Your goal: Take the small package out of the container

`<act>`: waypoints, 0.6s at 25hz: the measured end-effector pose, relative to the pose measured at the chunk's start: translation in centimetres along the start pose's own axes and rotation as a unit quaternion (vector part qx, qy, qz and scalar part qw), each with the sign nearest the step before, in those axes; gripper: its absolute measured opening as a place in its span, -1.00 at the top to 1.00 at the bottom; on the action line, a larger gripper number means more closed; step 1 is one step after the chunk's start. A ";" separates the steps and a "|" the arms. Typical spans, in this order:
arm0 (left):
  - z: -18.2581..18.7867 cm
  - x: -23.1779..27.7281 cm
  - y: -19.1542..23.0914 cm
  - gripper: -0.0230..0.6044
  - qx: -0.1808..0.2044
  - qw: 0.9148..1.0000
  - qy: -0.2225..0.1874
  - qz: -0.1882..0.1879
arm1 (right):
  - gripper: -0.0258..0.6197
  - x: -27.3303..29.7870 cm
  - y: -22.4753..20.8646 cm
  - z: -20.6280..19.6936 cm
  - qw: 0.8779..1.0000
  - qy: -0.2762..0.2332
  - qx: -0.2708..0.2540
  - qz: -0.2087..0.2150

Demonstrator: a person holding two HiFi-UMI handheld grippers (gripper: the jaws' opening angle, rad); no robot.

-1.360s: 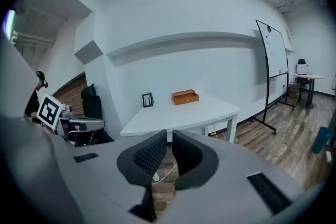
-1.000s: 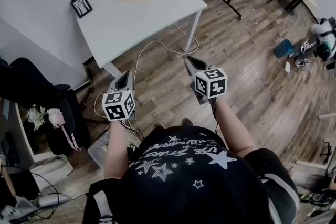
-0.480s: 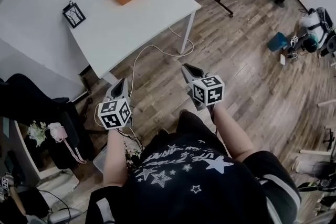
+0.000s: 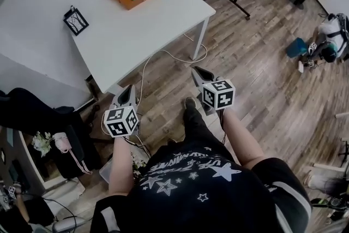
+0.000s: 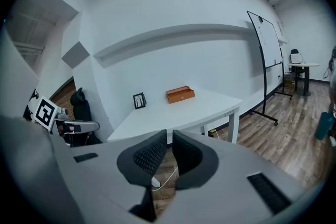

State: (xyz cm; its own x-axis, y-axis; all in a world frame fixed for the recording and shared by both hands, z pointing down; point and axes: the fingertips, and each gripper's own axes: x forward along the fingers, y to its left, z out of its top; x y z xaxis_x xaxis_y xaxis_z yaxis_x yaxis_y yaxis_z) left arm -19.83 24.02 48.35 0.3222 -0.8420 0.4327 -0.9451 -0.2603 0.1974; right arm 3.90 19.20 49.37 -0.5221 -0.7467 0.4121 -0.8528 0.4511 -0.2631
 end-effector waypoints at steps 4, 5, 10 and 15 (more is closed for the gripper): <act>2.2 4.7 0.8 0.87 -0.001 1.000 0.004 0.018 | 0.73 4.1 -3.7 2.7 1.000 -0.001 0.003 0.012; 2.8 6.1 1.0 0.87 0.000 1.000 0.006 0.022 | 0.73 5.2 -4.7 3.6 1.000 -0.001 0.002 0.014; 6.0 12.4 1.1 0.87 0.000 0.999 0.010 0.040 | 0.73 9.8 -10.3 8.1 1.000 -0.004 0.000 0.024; 9.5 17.6 0.4 0.87 0.006 0.998 0.003 0.058 | 0.73 13.2 -14.6 11.5 0.999 -0.004 -0.007 0.044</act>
State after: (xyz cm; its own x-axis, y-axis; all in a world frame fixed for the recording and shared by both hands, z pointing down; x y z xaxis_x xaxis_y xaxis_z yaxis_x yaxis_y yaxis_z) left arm -15.02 4.65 47.67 0.2114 -0.8639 0.4572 -0.9766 -0.1675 0.1352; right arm 9.62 -2.86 48.58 -0.5944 -0.7084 0.3807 -0.8042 0.5210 -0.2861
